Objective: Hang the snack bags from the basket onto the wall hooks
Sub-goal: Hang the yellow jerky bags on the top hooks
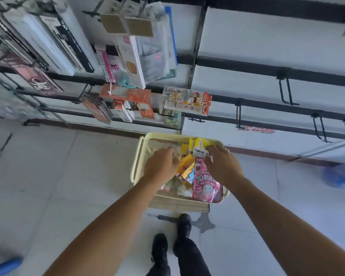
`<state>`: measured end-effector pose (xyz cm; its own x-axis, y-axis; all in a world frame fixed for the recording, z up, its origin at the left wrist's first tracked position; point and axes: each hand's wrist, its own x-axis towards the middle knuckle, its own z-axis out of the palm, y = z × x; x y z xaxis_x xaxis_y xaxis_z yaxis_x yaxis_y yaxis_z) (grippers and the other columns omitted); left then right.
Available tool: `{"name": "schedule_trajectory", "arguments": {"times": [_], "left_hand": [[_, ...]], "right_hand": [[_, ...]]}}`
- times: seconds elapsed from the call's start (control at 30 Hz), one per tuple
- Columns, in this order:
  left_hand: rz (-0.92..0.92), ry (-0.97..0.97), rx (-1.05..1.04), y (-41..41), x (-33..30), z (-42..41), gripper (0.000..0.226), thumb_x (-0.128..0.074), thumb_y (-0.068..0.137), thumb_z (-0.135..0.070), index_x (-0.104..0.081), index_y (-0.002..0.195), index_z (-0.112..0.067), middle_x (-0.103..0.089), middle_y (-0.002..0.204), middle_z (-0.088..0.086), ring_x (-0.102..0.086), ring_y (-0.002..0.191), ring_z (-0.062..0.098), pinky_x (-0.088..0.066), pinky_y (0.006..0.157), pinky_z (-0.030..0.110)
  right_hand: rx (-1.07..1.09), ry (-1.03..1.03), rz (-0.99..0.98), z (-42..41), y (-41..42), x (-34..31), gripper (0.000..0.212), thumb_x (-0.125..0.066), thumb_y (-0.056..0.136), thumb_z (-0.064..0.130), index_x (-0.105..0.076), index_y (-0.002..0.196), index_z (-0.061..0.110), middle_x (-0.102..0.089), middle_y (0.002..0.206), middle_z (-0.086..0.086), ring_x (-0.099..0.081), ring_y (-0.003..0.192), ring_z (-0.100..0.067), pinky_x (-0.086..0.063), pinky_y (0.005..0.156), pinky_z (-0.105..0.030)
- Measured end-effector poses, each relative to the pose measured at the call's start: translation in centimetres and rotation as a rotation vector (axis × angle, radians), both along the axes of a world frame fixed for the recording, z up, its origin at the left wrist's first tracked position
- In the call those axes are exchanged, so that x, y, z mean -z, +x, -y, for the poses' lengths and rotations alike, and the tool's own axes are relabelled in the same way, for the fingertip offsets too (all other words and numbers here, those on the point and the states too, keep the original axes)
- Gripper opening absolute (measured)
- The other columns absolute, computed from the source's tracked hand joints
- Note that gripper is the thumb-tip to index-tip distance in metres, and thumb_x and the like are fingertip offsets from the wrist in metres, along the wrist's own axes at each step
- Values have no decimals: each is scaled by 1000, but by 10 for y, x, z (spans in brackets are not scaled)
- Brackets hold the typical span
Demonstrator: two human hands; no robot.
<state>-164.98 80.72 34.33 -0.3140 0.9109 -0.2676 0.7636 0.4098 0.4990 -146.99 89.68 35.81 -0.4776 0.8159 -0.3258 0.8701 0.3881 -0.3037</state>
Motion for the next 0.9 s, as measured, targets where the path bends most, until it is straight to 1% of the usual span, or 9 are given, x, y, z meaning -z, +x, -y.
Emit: {"name": "schedule_trajectory", "arguments": {"times": [0.13, 0.2, 0.33, 0.5, 0.57, 0.63, 0.7, 0.77, 0.9], "left_hand": [[104, -55, -40, 5, 51, -30, 23, -54, 101, -26, -62, 119, -15, -68, 120, 5, -51, 55, 3, -37, 49, 22], [132, -66, -65, 9, 74, -45, 26, -55, 101, -26, -62, 123, -13, -68, 122, 5, -58, 61, 6, -43, 52, 24], [180, -89, -91, 19, 119, -78, 28, -58, 99, -26, -64, 121, -10, -69, 121, 8, -68, 102, 23, -57, 83, 42], [244, -198, -130, 26, 158, -118, 37, -56, 101, -24, -55, 132, -3, -64, 130, 13, -65, 108, 28, -53, 90, 38], [265, -247, -171, 27, 171, -134, 28, -55, 102, -25, -58, 119, -4, -67, 115, 12, -63, 105, 30, -49, 87, 38], [284, -279, -213, 27, 187, -149, 15, -57, 101, -29, -58, 95, -15, -59, 85, -1, -58, 92, 24, -45, 80, 34], [325, -294, -245, 27, 202, -158, 21, -59, 100, -30, -56, 82, -19, -49, 74, -7, -52, 85, 19, -41, 76, 31], [382, -309, -267, 26, 212, -162, 32, -63, 97, -29, -54, 68, -19, -56, 73, -2, -54, 81, 21, -46, 76, 35], [516, -323, -296, 22, 222, -164, 21, -65, 96, -27, -74, 93, -9, -71, 91, 10, -58, 70, 17, -45, 64, 28]], "right_hand": [[25, -56, 35, -26, -2, 44, 38, -45, 103, 27, -48, 139, 18, -56, 136, -7, -51, 126, -33, -50, 87, -42], [40, -87, 19, -38, -3, 68, 38, -46, 103, 26, -49, 139, 18, -56, 136, -6, -52, 124, -32, -50, 83, -41], [57, -111, 0, -60, -2, 117, 36, -47, 102, 27, -51, 136, 18, -60, 133, -7, -64, 108, -32, -52, 84, -44], [86, -99, -25, -78, -1, 156, 32, -48, 101, 25, -55, 131, 15, -63, 128, -9, -65, 106, -31, -57, 81, -45], [79, -95, -29, -85, -4, 167, 34, -48, 101, 23, -55, 133, 14, -63, 129, -9, -64, 109, -31, -57, 80, -46], [78, -86, -41, -91, -7, 177, 36, -49, 101, 22, -54, 135, 13, -62, 130, -9, -62, 112, -32, -55, 83, -46], [92, -77, -56, -93, -9, 185, 36, -49, 100, 22, -55, 135, 13, -62, 130, -9, -60, 114, -32, -55, 85, -46], [111, -73, -61, -94, -9, 191, 35, -50, 100, 21, -56, 134, 13, -63, 128, -9, -60, 115, -31, -54, 86, -46], [123, -70, -47, -94, -7, 197, 34, -51, 99, 22, -57, 131, 12, -64, 125, -9, -59, 115, -29, -54, 87, -45]]}}
